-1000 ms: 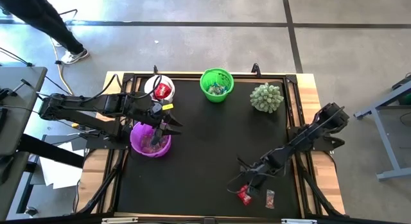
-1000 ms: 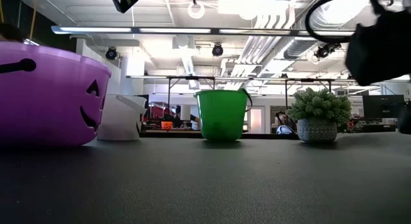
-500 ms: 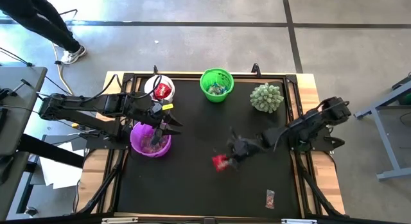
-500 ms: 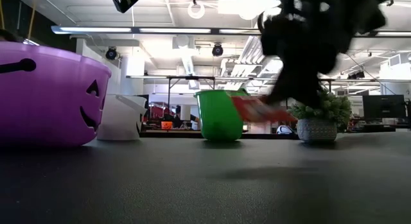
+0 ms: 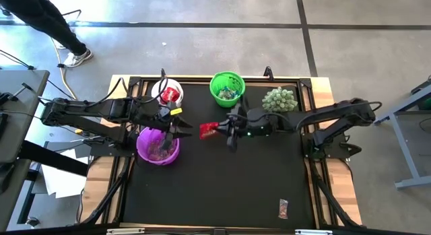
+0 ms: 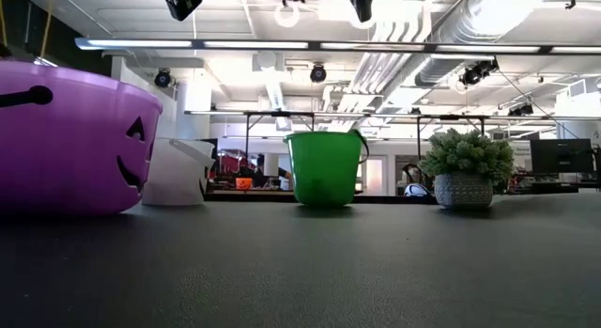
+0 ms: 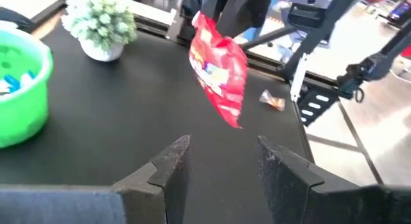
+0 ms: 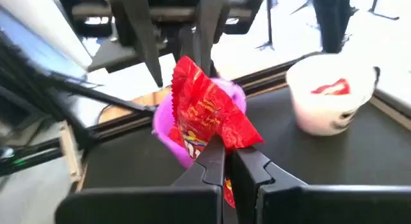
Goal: Sort candy
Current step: Put the red candy into the white bucket
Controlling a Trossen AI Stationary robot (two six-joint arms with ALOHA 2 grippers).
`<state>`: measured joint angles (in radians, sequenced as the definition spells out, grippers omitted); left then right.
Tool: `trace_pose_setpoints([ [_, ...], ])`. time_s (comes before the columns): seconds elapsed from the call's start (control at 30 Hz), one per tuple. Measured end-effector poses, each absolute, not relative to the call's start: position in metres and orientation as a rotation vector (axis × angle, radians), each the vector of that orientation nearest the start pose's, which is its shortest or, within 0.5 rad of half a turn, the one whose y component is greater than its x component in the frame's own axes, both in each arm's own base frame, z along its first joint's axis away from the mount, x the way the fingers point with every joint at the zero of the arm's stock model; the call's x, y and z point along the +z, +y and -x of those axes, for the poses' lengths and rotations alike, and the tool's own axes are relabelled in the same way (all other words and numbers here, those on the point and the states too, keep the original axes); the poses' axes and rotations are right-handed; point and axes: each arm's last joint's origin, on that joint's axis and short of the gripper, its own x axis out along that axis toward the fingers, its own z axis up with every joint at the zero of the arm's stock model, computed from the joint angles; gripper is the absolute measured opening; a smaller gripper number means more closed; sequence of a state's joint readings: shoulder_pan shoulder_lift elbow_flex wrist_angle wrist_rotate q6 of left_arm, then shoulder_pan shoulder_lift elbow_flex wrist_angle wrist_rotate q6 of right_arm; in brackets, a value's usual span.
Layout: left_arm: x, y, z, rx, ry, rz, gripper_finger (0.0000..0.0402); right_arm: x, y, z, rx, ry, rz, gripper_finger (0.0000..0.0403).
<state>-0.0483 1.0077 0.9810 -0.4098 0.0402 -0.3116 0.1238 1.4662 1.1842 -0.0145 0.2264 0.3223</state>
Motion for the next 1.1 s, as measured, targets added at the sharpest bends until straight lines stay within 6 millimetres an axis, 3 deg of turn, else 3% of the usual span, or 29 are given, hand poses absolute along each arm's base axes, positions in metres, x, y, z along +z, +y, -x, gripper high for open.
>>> trace_pose_setpoints([
  [0.13, 0.342, -0.011, -0.214, 0.007, 0.408, 0.298, 0.0156, 0.34, 0.034, -0.335, -0.194, 0.258, -0.242, 0.0],
  [0.37, 0.347, -0.01, -0.223, 0.033, 0.32, 0.258, 0.0156, 0.344, 0.033, -0.335, -0.202, 0.237, -0.245, 0.0],
  [0.87, 0.329, -0.009, -0.271, -0.001, 0.271, 0.208, 0.0154, 0.346, 0.033, -0.336, -0.23, 0.212, -0.229, 0.0],
  [0.97, 0.329, -0.008, -0.271, 0.005, 0.271, 0.21, 0.013, 0.346, 0.033, -0.336, -0.21, 0.214, -0.232, 0.0],
  [1.1, 0.328, -0.006, -0.27, 0.014, 0.278, 0.226, 0.006, 0.346, 0.033, -0.336, -0.208, 0.215, -0.232, 0.0],
])
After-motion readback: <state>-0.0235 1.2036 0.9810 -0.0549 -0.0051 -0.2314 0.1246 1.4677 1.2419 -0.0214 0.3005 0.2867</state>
